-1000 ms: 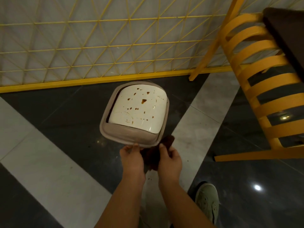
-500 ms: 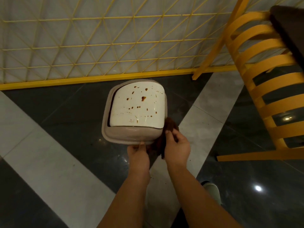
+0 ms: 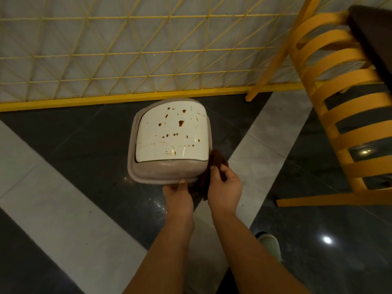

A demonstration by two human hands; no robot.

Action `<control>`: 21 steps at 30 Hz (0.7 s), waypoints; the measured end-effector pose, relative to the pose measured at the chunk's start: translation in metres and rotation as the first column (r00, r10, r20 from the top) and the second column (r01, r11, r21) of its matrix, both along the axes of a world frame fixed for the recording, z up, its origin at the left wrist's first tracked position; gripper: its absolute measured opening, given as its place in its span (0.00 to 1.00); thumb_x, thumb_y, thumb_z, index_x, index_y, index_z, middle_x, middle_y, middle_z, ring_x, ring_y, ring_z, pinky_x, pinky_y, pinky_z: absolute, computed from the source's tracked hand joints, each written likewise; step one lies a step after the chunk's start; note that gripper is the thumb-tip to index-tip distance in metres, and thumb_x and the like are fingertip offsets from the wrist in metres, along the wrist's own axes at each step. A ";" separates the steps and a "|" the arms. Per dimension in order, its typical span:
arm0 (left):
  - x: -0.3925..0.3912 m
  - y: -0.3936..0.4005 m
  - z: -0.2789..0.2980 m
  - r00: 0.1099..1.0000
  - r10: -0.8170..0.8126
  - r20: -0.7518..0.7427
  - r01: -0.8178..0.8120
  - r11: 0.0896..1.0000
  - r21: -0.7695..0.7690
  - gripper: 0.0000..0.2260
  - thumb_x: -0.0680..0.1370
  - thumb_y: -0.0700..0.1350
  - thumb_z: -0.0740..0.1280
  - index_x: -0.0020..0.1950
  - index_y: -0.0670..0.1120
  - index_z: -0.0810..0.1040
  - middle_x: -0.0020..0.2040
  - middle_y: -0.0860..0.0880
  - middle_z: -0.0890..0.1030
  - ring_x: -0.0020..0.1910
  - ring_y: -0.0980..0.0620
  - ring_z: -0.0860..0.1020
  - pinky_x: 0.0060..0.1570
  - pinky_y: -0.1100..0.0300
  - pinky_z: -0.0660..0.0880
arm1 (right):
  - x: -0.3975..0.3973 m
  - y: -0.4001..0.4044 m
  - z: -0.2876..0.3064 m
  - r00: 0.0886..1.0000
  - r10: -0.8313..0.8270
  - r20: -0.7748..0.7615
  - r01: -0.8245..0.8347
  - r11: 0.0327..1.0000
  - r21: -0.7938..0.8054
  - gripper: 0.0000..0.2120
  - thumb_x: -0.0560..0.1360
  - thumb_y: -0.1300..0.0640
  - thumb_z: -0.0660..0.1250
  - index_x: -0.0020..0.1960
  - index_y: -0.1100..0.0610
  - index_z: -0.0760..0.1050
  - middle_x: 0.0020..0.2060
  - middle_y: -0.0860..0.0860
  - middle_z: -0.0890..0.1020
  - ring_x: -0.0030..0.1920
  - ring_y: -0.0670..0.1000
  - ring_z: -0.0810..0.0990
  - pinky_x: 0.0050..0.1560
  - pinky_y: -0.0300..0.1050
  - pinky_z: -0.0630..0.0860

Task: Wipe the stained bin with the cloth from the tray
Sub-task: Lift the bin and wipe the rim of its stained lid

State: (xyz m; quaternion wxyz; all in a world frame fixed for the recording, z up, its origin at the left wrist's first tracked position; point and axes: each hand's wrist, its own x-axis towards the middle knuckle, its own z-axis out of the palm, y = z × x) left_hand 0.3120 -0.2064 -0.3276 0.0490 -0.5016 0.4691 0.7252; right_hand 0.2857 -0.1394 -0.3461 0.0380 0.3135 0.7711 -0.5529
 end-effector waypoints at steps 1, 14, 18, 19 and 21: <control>0.001 0.001 0.000 1.000 0.003 -0.001 -0.003 1.000 0.009 0.20 0.81 0.46 0.62 0.73 0.53 0.66 0.67 0.46 0.76 0.64 0.43 0.75 0.67 0.41 0.69 | -0.007 0.003 0.001 0.999 -0.003 0.032 0.003 1.000 0.004 0.13 0.77 0.47 0.65 0.58 0.49 0.80 0.50 0.48 0.83 0.49 0.48 0.82 0.52 0.51 0.81; 0.004 -0.009 0.001 0.999 0.035 0.026 -0.036 0.999 0.034 0.20 0.80 0.43 0.63 0.72 0.48 0.66 0.64 0.43 0.77 0.63 0.42 0.75 0.66 0.40 0.70 | -0.012 0.009 0.023 0.976 0.086 0.202 -0.022 0.955 -0.296 0.07 0.76 0.55 0.65 0.41 0.56 0.77 0.34 0.52 0.81 0.37 0.51 0.80 0.40 0.47 0.80; 0.005 -0.008 0.005 0.998 0.044 0.047 -0.044 0.999 0.004 0.16 0.80 0.40 0.63 0.67 0.43 0.71 0.61 0.42 0.79 0.59 0.44 0.78 0.62 0.47 0.73 | 0.013 -0.004 0.016 0.978 0.086 0.192 -0.036 0.967 -0.252 0.06 0.75 0.57 0.65 0.47 0.59 0.78 0.38 0.52 0.82 0.39 0.49 0.81 0.42 0.46 0.80; 0.005 -0.007 0.005 0.997 0.053 0.050 -0.053 0.999 -0.003 0.15 0.80 0.40 0.62 0.67 0.43 0.70 0.60 0.43 0.78 0.59 0.44 0.78 0.62 0.48 0.74 | 0.020 -0.007 0.015 0.979 0.075 0.189 -0.025 0.967 -0.253 0.07 0.76 0.57 0.65 0.50 0.58 0.79 0.40 0.52 0.83 0.41 0.49 0.82 0.44 0.46 0.81; 0.006 -0.008 0.006 0.997 0.062 0.037 -0.062 0.998 -0.001 0.15 0.81 0.40 0.62 0.67 0.43 0.69 0.59 0.43 0.77 0.59 0.44 0.77 0.61 0.48 0.73 | 0.027 -0.011 0.015 0.984 0.049 0.169 -0.005 0.968 -0.253 0.07 0.76 0.57 0.66 0.54 0.57 0.78 0.44 0.51 0.83 0.44 0.48 0.82 0.46 0.44 0.81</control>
